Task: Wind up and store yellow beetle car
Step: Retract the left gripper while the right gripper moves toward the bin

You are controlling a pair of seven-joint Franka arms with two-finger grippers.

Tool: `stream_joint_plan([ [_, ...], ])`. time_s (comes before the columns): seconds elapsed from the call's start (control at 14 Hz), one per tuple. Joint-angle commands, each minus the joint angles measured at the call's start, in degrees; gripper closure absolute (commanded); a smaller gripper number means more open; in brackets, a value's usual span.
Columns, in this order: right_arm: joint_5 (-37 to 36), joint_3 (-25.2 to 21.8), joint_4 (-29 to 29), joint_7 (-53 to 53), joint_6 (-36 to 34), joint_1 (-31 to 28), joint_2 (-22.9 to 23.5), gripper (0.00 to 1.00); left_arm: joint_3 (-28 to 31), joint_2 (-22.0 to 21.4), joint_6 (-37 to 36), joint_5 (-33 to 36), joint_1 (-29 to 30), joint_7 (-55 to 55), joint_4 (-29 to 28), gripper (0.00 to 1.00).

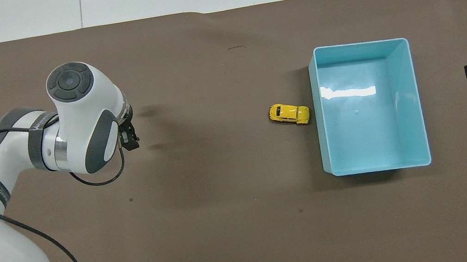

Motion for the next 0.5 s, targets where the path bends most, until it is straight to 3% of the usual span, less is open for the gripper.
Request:
stream_joint_plan([
  [0.0,0.48,0.22,-0.87,0.51,-0.59,-0.24,-1.12,0.0,-0.08,-1.68,-0.3,1.13,0.49,1.9,-0.13,0.0],
  [0.43,0.48,-0.3,-0.96,0.51,-0.77,-0.32,-1.21,0.0,0.09,-6.08,-0.56,1.22,2.6,8.59,-0.04,0.0],
])
